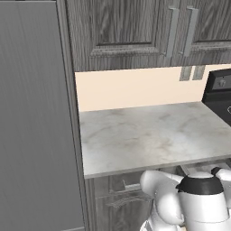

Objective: Take the tongs from the drawer on the right and place them on the dining counter next to the tray containing the hot dog.

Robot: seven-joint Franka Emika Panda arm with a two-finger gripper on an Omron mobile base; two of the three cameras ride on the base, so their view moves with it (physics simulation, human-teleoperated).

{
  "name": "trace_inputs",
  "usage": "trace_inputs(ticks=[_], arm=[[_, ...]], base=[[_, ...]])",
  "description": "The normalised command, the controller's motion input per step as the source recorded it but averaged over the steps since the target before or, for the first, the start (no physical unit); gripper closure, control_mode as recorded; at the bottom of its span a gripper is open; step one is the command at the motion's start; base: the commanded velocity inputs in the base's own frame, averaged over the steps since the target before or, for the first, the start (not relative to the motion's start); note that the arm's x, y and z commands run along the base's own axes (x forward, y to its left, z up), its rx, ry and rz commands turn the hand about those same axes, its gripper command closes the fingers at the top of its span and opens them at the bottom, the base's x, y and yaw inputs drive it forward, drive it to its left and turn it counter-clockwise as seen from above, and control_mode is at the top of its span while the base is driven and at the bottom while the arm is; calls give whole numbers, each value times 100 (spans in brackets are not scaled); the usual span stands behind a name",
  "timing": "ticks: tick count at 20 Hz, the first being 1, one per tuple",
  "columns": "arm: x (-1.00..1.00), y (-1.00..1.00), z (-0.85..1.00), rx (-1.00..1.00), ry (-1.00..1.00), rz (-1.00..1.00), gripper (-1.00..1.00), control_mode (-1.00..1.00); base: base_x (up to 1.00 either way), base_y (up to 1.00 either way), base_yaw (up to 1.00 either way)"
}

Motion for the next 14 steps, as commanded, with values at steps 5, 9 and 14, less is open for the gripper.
trace_inputs(ticks=[5,9,14], arm=[[-36,-1,-2,0,0,0,-100,-100],[-5,0,0,0,0,0,-100,-100],[3,0,0,0,0,4,-100,-100]], base=[[0,0,0],[0,0,0],[0,0,0]])
